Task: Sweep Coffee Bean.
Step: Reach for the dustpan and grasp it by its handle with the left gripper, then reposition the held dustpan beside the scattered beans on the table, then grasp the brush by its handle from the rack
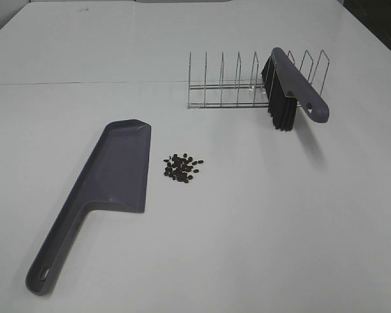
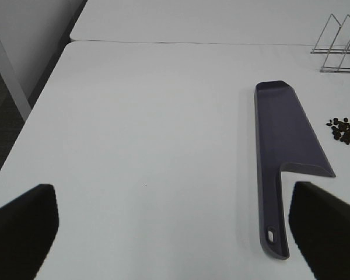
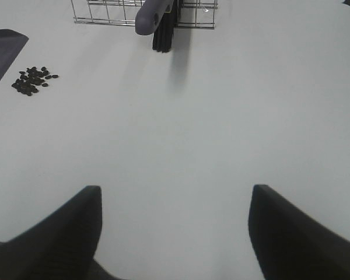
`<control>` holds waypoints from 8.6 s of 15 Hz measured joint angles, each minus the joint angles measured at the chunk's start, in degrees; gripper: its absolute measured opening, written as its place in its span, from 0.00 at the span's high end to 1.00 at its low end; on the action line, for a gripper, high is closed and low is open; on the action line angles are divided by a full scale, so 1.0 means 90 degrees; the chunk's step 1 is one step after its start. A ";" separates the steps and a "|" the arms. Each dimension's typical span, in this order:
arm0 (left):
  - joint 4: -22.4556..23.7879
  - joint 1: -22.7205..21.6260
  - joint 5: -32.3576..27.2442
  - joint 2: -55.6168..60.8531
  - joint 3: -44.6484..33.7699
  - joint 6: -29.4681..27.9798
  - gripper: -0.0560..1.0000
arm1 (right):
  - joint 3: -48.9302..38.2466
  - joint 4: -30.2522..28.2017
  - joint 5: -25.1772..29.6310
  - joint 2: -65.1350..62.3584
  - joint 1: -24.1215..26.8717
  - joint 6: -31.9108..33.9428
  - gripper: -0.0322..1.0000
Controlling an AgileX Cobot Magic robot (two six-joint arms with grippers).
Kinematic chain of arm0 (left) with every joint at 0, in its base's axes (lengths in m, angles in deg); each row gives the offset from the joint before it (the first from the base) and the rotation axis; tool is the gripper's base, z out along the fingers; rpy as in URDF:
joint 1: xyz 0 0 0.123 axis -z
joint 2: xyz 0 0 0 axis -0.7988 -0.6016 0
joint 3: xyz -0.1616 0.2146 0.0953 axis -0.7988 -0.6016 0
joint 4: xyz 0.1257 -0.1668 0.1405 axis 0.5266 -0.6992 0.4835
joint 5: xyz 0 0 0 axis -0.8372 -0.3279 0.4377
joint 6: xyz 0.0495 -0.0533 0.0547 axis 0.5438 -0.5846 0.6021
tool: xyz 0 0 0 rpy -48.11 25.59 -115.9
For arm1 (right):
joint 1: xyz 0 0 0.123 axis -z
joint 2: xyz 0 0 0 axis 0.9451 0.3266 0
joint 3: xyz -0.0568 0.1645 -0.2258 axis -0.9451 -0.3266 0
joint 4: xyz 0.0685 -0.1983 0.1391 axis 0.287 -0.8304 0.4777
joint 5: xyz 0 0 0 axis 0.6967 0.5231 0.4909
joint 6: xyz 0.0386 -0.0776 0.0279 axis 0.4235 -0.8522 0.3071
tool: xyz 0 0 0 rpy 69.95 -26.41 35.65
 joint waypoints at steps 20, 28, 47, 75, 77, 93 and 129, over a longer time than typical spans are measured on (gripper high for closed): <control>0.0038 0.0000 0.0000 0.0000 0.0000 0.0000 0.01 | 0.0000 0.0000 0.0000 0.0000 0.0000 0.0000 0.40; -0.0025 0.0013 0.0000 0.0000 0.0000 0.0000 0.01 | 0.0000 0.0000 0.0000 0.0000 0.0000 0.0000 0.40; -0.0045 0.0013 0.0000 0.0000 0.0000 0.0000 0.01 | 0.0000 0.0000 0.0000 0.0000 0.0000 0.0000 0.40; -0.0344 0.0357 0.0547 -0.6729 0.0879 -0.0057 0.01 | 0.0000 0.0000 0.0000 0.0000 0.0000 0.0000 0.40; -0.0089 0.1171 0.0834 -0.7525 0.0974 -0.0783 0.01 | 0.0000 0.0000 0.0000 0.0000 0.0000 0.0000 0.40; 0.0267 0.3043 0.2470 -1.2427 0.3043 -0.2018 0.17 | 0.0000 0.0000 0.0000 0.0000 0.0000 0.0000 0.40; 0.0280 0.3043 0.2400 -1.1777 0.2585 -0.1241 0.63 | 0.3680 -0.0013 -0.0025 0.6882 0.0000 0.0649 0.13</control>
